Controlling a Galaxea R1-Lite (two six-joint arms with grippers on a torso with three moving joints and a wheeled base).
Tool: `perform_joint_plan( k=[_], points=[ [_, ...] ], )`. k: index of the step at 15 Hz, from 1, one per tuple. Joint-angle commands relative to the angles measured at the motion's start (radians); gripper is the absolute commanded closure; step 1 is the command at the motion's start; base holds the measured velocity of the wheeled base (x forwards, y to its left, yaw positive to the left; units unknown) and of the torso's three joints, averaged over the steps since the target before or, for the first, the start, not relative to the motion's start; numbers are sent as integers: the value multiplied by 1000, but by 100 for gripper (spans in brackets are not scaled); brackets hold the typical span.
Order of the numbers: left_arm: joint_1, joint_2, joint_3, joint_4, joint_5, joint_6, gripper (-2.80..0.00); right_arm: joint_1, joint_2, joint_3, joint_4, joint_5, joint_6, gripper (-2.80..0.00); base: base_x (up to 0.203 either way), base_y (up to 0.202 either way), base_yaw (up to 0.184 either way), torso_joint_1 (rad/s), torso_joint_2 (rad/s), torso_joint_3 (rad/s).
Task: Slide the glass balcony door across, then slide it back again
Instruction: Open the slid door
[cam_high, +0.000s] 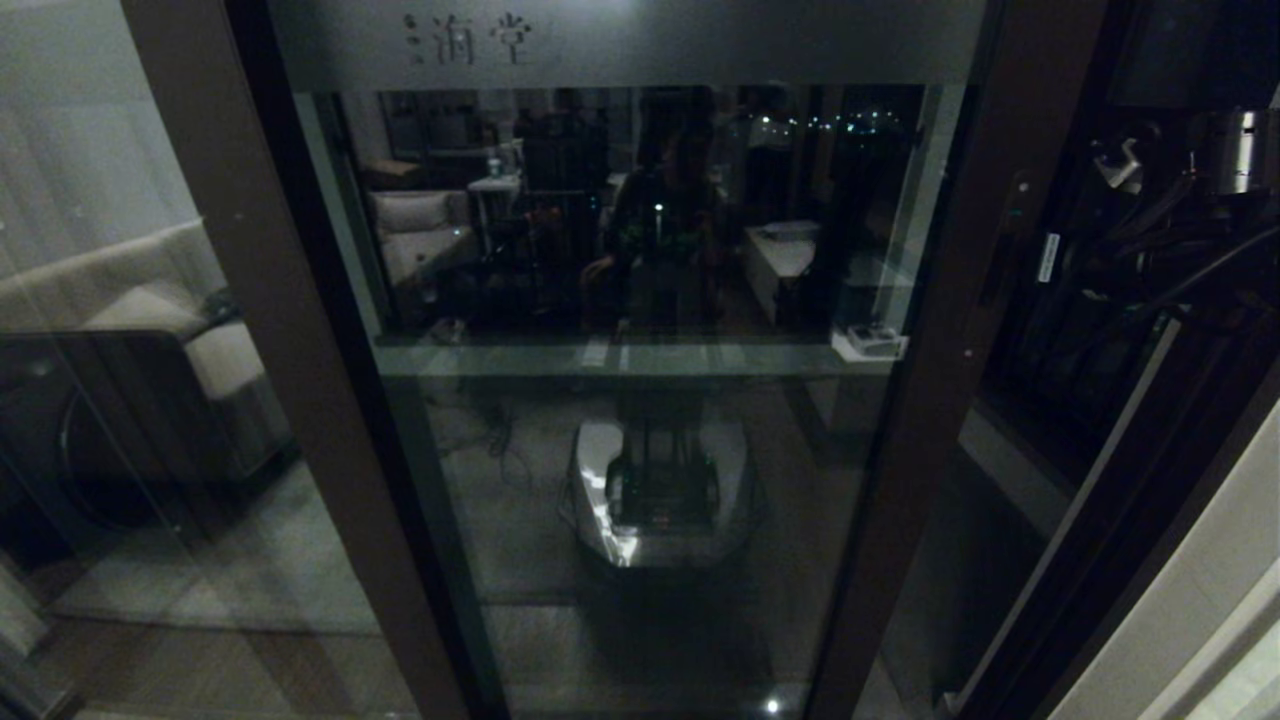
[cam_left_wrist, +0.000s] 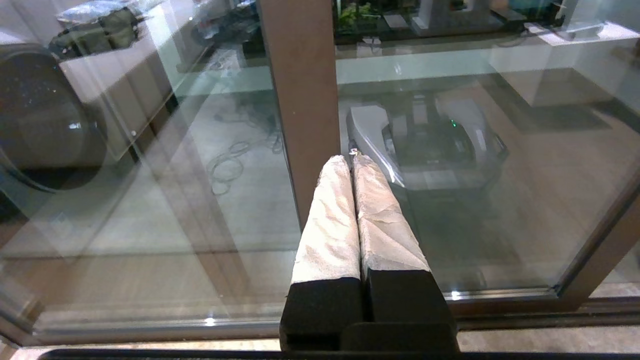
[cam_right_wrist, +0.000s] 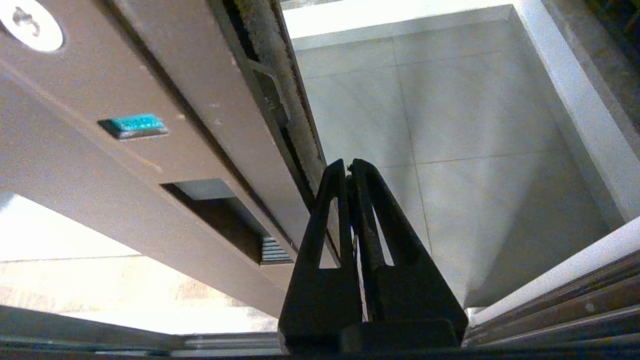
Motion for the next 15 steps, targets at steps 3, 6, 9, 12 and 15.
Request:
perform_joint_plan(
  k=[3,6,9,12,15],
  points=[
    [0,0,2,0,0,0,0,19,0,7,-3,-14,1,0,0,0,0,0,0,0],
    [0,0,2,0,0,0,0,30,0,17,-21,-17,1,0,0,0,0,0,0,0],
    [0,0,2,0,0,0,0,44,5,22,-23,-26,1,0,0,0,0,0,0,0],
    [0,0,2,0,0,0,0,56,7,25,-23,-35,1,0,0,0,0,0,0,0],
    [0,0,2,0,0,0,0,64,9,27,-23,-35,1,0,0,0,0,0,0,0]
  ],
)
